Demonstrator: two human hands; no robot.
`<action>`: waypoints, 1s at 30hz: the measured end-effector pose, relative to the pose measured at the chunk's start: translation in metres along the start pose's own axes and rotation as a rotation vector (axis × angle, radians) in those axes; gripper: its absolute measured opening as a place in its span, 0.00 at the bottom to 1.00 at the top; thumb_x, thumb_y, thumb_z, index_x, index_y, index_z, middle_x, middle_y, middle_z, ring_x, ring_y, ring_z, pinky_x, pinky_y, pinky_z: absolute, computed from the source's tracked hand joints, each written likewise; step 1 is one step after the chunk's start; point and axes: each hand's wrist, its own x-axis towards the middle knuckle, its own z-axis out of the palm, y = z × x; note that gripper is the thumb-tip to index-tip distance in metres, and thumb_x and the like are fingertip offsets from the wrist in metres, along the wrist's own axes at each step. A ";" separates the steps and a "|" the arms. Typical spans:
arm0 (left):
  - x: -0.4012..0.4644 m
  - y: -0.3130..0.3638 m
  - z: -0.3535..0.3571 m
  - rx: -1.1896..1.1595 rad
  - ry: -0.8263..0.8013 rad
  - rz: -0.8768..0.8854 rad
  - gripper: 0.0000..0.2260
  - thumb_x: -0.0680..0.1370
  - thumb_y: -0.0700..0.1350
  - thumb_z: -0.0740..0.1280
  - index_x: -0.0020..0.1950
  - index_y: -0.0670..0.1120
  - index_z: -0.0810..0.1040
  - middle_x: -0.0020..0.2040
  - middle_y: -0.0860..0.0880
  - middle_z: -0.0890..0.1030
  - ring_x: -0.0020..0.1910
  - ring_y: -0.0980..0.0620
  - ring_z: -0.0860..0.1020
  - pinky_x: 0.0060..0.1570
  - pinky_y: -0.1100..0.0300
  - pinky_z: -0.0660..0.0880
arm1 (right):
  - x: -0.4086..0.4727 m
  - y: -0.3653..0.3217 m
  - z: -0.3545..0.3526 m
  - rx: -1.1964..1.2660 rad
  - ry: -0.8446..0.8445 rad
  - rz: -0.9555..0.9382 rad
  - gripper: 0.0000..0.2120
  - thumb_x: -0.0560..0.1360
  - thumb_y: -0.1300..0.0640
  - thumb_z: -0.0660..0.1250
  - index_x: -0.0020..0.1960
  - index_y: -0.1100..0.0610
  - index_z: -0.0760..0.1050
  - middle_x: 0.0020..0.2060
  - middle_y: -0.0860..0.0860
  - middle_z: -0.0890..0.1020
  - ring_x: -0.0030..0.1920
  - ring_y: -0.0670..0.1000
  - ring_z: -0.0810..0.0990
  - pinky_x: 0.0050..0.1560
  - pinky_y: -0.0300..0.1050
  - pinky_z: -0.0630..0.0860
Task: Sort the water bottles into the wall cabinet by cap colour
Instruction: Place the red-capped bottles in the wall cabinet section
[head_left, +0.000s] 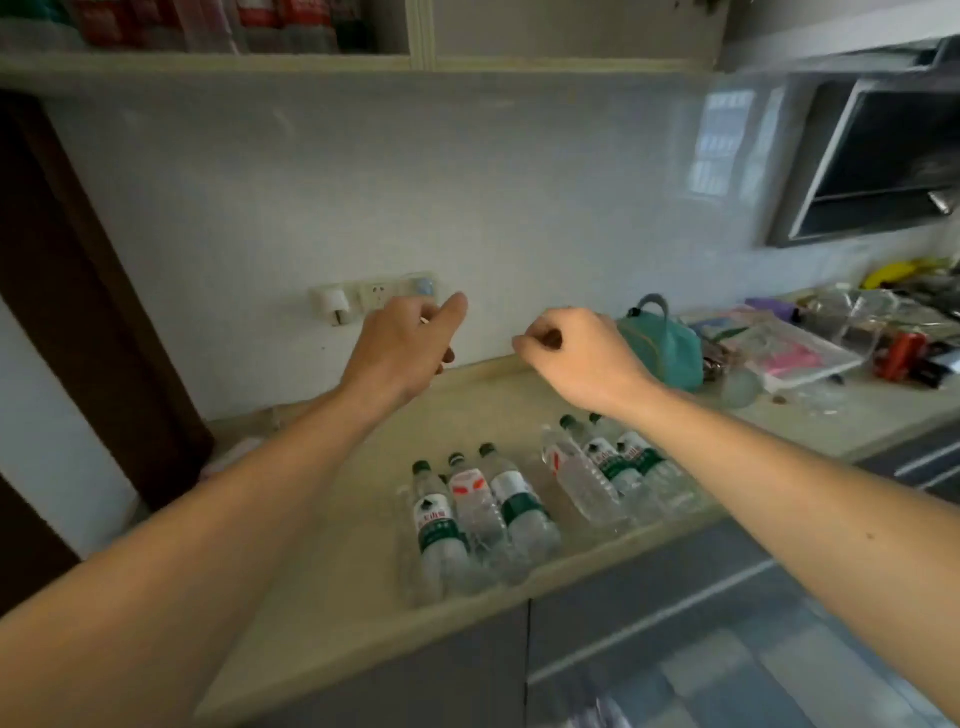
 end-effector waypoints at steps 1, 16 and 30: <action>-0.008 -0.005 0.017 -0.012 -0.047 -0.021 0.22 0.80 0.63 0.60 0.44 0.47 0.81 0.37 0.51 0.85 0.36 0.52 0.84 0.38 0.53 0.82 | -0.013 0.017 0.000 0.001 -0.005 0.038 0.14 0.80 0.48 0.66 0.47 0.58 0.82 0.42 0.53 0.85 0.45 0.52 0.82 0.46 0.47 0.77; -0.144 -0.124 0.339 -0.108 -0.591 -0.398 0.16 0.83 0.56 0.61 0.51 0.45 0.80 0.41 0.46 0.85 0.35 0.53 0.82 0.38 0.54 0.80 | -0.200 0.296 0.092 0.035 -0.339 0.424 0.11 0.80 0.55 0.66 0.46 0.61 0.83 0.41 0.55 0.85 0.44 0.55 0.81 0.48 0.45 0.71; -0.309 -0.379 0.656 -0.065 -0.448 -0.883 0.16 0.81 0.59 0.63 0.60 0.49 0.75 0.47 0.47 0.83 0.40 0.50 0.82 0.40 0.53 0.80 | -0.366 0.639 0.333 0.137 -0.623 0.663 0.13 0.78 0.56 0.66 0.34 0.54 0.74 0.28 0.47 0.76 0.27 0.43 0.70 0.28 0.35 0.67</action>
